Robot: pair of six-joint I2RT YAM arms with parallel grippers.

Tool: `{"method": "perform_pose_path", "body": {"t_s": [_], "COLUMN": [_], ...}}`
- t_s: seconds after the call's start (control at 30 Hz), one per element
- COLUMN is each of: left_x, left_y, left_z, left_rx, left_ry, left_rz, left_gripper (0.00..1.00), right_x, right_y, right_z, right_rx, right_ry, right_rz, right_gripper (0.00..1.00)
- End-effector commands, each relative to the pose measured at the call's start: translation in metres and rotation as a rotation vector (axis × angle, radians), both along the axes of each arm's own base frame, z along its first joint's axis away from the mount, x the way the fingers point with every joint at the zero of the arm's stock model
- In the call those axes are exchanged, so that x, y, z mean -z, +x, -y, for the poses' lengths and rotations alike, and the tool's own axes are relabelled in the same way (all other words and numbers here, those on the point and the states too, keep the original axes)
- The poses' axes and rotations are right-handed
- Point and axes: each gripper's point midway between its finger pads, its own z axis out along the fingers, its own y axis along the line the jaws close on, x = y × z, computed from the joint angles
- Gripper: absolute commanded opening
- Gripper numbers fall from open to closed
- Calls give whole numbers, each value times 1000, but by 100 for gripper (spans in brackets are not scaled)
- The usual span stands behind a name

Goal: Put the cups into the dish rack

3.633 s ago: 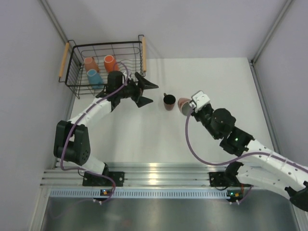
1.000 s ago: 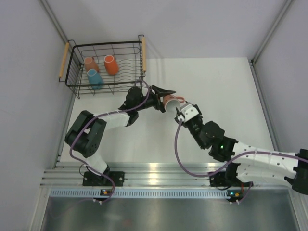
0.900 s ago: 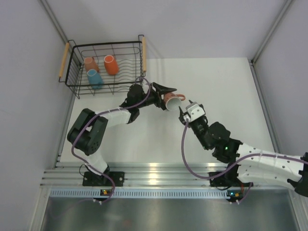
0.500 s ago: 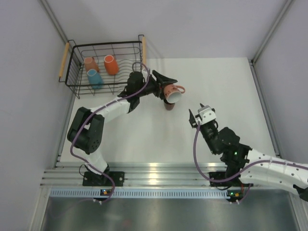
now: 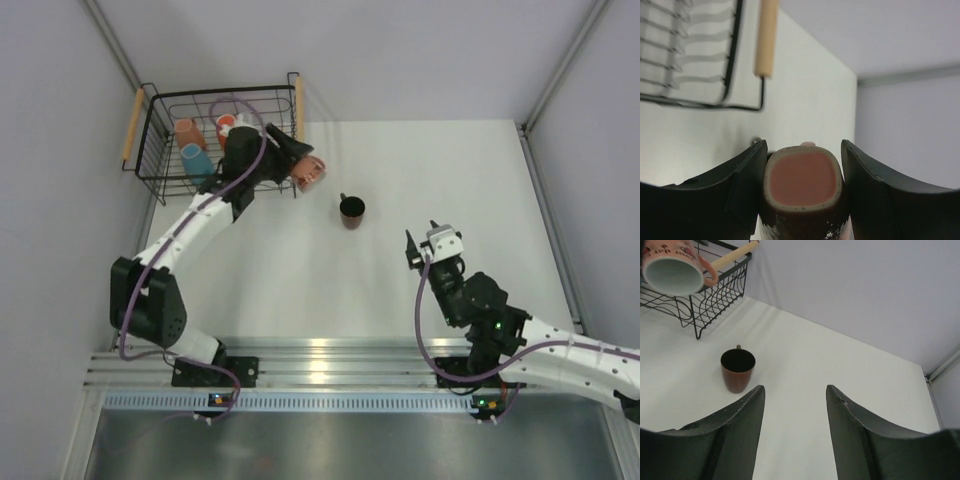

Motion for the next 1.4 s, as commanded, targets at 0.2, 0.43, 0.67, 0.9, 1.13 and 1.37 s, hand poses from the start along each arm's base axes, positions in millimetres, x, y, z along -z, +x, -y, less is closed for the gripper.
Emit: {"method": "perform_pose_path", "body": {"t_s": [0.2,0.43,0.67,0.9,1.13,1.37], "left_x": [-103,-62,-58,-35,-7,12], "left_y": [25,51,84,128,161,177], "left_z": [-174,-221,-232,-250,-263,-279], "left_rx": [-664,-902,-993,-1014,-1039,-1092], "left_ry": [551,715,835,933,997,1049], "left_rz": [370,294,329,299,255,214], "left_gripper": [0,0,0,0,0,0], "right_x": [-5,-1,1,4,11,16], "right_y": [0,3,5,9,17,31], "right_z": [12,12,15,19,22,30], "right_rx": [35,44,51,67,84,105], "right_ry": [79,69,79,78,67,81], "right_rz": [12,4,-7,-15,-35,-57], "right_gripper": [54,55,56,56,57,57]}}
